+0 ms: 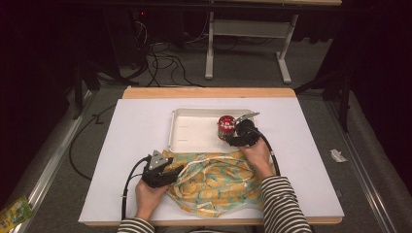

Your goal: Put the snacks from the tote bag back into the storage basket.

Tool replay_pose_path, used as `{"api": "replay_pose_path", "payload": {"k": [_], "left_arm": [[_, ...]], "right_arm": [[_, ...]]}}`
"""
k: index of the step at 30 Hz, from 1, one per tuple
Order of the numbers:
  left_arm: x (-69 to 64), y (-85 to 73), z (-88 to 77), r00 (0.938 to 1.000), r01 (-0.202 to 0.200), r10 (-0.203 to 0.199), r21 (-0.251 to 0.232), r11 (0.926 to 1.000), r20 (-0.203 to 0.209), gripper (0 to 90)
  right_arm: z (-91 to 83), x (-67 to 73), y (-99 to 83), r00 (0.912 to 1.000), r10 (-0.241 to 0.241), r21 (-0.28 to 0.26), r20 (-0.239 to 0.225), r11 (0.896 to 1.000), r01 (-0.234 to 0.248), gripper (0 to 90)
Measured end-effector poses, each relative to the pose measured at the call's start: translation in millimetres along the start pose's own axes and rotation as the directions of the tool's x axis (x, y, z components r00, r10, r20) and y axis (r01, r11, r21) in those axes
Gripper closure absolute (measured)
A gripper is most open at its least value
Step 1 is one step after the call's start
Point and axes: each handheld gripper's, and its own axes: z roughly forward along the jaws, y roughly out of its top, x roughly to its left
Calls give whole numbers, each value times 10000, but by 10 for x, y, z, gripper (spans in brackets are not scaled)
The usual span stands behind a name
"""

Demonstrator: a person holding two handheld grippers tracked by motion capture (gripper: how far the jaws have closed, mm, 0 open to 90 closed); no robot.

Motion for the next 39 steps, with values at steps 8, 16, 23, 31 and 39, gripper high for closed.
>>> {"api": "replay_pose_path", "payload": {"k": [8,16,23,31,39], "left_arm": [[-3,1,0,10000,-11,11,-6,10000,-14,474],[11,4,-5,10000,52,-52,-28,10000,34,474],[19,7,-7,9999,153,-152,-98,9998,80,474],[20,4,-15,9999,96,-95,-132,9999,75,474],[24,1,-21,9998,132,-129,-200,9997,133,474]], "right_arm": [[37,-18,11,9998,139,19,151,9999,-139,480],[31,-30,7,9994,324,-50,114,9995,-323,492],[-96,-47,3,9989,477,-347,39,9983,-476,492],[-231,-40,-7,9995,311,-598,9,9977,-310,498],[-384,11,-8,9996,222,-991,-200,9948,-241,496]]}}
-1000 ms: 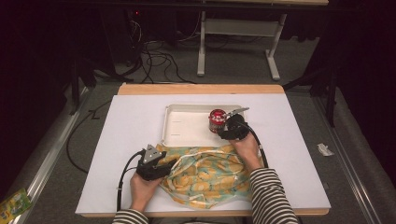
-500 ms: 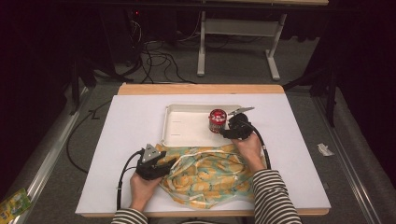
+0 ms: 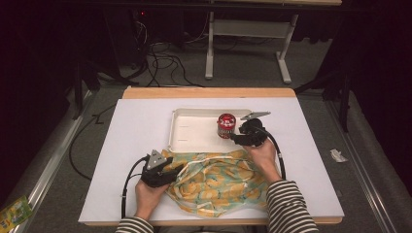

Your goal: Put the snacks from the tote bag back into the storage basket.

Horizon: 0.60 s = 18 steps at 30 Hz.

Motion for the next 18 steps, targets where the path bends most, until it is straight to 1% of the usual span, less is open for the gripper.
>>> {"api": "replay_pose_path", "payload": {"k": [1,2,7,12,14,18], "left_arm": [[-1,-1,-1,10000,7,-7,-7,10000,5,474],[-2,-1,-2,10000,7,-6,-20,10000,7,474],[-7,-1,-7,10000,-29,28,-56,10000,-6,474],[-7,0,-8,10000,-31,31,-108,9999,-6,474],[-10,0,-10,10000,-35,35,-126,9999,5,474],[-10,2,-10,10000,-29,29,-153,9999,32,476]], "right_arm": [[-24,9,2,10000,48,21,5,10000,-48,496],[-40,9,3,10000,-66,-61,6,10000,66,495],[-140,12,-2,10000,31,-374,-86,9993,-34,492],[-243,-5,-20,9999,97,-523,-132,9986,-104,492],[-293,-12,-43,9997,176,-703,-156,9974,-187,492],[-362,-34,-95,9997,186,-768,-179,9968,-199,495]]}}
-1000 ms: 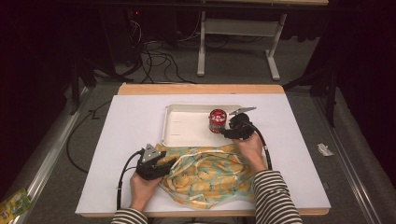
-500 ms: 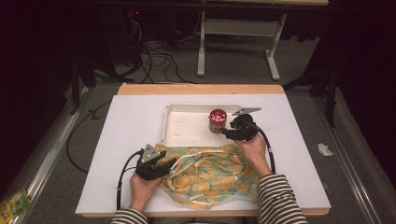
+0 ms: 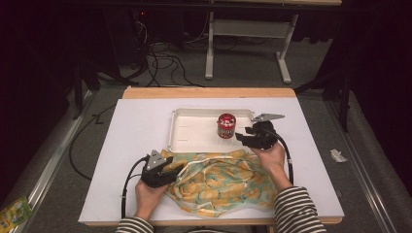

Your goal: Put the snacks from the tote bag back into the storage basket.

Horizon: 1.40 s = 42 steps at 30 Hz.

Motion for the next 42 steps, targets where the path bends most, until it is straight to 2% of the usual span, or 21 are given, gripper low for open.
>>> {"api": "replay_pose_path", "payload": {"k": [10,19,31,42], "left_arm": [[-3,2,-3,10000,38,-38,-42,10000,67,478],[-2,2,-8,10000,44,-44,-69,10000,89,478],[0,2,-15,10000,28,-27,-93,10000,92,478],[-5,6,-53,9997,124,-119,-200,9997,236,478]], "right_arm": [[-172,-17,-102,10000,-18,-340,-87,9994,15,496],[-327,-44,-201,9996,226,-819,-173,9964,-240,493],[-466,-94,-360,9981,589,-951,-195,9936,-605,495],[-588,-108,-467,9981,568,-1205,-218,9910,-590,495]]}}
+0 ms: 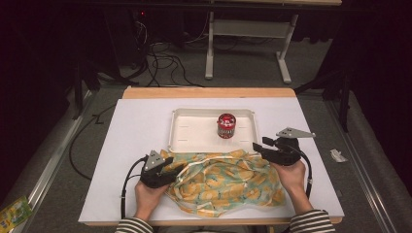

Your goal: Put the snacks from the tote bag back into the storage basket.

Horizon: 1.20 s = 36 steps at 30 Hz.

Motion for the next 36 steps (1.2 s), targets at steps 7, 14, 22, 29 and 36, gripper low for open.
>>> {"api": "replay_pose_path", "payload": {"k": [7,14,22,29,36], "left_arm": [[-13,4,-54,10000,5,-3,-151,9999,83,479],[-28,18,-140,9998,36,-29,-387,9992,196,479],[-39,33,-261,9996,68,-51,-649,9979,272,480],[-34,32,-339,9996,52,-31,-749,9972,284,480],[-3,35,-405,9996,130,-109,-822,9965,262,480]], "right_arm": [[-63,-2,-75,9999,136,-8,-53,9999,-136,500],[-137,-15,-183,9997,246,-142,-62,9996,-247,504],[-209,-59,-304,9992,394,-327,-9,9987,-394,509],[-286,-85,-393,9987,488,-449,176,9978,-480,520],[-351,-122,-473,9973,603,-478,408,9972,-583,530]]}}
